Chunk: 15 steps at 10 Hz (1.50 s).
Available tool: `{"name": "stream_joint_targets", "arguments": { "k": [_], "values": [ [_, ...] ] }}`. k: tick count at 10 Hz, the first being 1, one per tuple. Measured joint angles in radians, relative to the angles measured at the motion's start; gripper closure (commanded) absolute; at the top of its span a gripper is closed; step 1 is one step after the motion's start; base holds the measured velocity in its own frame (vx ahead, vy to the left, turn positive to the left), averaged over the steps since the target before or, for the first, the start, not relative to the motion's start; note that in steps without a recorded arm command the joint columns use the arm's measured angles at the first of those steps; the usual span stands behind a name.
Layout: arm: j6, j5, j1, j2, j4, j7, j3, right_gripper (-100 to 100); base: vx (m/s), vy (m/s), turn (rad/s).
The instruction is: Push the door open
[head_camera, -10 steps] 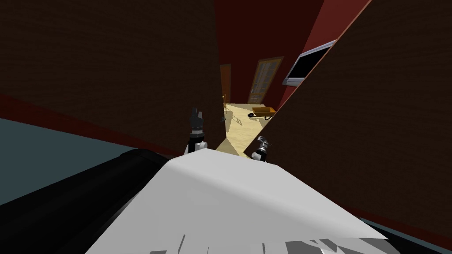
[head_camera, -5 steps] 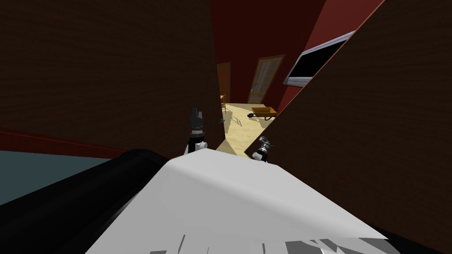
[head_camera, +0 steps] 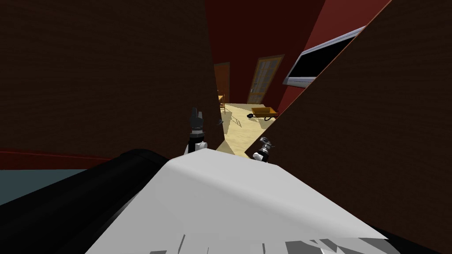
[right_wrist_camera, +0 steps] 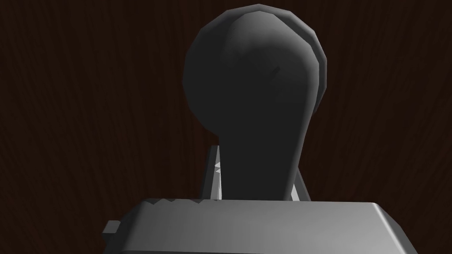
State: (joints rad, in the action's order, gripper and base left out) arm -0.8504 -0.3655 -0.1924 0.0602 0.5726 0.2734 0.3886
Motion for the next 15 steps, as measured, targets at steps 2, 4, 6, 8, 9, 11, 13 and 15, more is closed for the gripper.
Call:
{"name": "stream_joint_targets", "arguments": {
  "k": [2,4,6,8,9,11,13,15],
  "values": [
    [0.003,-0.014,0.002,0.0,0.001,0.013,0.017,100,0.185,-0.056,-0.032],
    [-0.006,-0.029,-0.001,-0.003,0.007,0.033,0.04,100,0.183,-0.066,-0.046],
    [-0.034,-0.041,-0.033,0.02,-0.047,0.032,0.057,100,0.121,-0.042,-0.048],
    [-0.03,-0.047,-0.025,0.015,-0.028,0.042,0.067,100,0.094,-0.026,-0.027],
    [-0.021,-0.054,-0.019,0.007,-0.017,0.055,0.076,100,0.193,-0.031,-0.037],
    [-0.036,-0.067,-0.026,0.011,-0.036,0.064,0.096,100,0.102,-0.028,-0.031],
    [-0.027,-0.069,-0.018,0.008,-0.005,0.072,0.1,100,0.062,-0.025,-0.022],
    [-0.052,-0.085,-0.039,0.011,-0.06,0.076,0.121,100,0.117,-0.009,-0.034]
  ]
}}
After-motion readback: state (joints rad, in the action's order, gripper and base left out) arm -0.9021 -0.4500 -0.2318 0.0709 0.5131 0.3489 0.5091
